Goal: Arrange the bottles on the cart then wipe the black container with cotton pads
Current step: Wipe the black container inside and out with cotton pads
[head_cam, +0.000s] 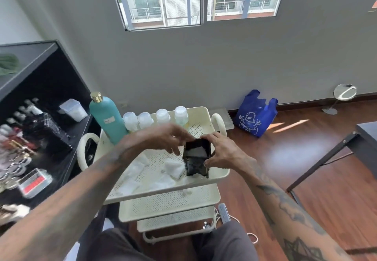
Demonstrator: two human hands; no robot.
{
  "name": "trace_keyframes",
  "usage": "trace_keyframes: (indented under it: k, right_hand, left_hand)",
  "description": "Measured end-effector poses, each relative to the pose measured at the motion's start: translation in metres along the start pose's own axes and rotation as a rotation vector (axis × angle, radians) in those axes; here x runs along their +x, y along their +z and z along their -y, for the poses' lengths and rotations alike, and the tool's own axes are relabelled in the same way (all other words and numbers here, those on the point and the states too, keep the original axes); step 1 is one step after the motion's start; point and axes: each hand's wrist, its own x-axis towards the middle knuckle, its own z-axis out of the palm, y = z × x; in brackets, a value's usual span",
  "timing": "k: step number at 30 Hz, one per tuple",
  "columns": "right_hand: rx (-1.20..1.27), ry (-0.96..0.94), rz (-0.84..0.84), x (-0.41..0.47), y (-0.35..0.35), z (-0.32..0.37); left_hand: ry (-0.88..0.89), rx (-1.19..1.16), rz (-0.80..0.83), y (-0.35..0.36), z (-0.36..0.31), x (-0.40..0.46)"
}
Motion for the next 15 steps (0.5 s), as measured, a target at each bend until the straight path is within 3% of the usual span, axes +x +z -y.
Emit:
trace_keyframes:
  k: [3,4,8,13,15]
  right_hand:
    - [-0.008,0.036,-0.027,0.001,-0.005,0.001]
    - [-0.03,0.04,-0.018,0.002,-0.007,0.002]
    - [-0.105,0.075,0.065,-0.003,-0.014,0.015]
    - [-0.133,-0.112,-0.31,-0.032,-0.009,0.051]
    - [-0.175,-0.125,-0.157,-0.031,0.004,0.072]
  left_hand:
    - [-0.026,-0.108,-0.371,0.005,0.043,-0.029]
    - [-0.102,-0.065,-0.4,0.014,0.06,-0.032]
    - [-0.364,-0.065,-0.262,0.072,0.112,-0.024]
    - [-0.424,-0.141,-0.421,0.106,0.143,-0.016]
    - [-0.417,-0.18,-0.449,0.109,0.147,-0.016]
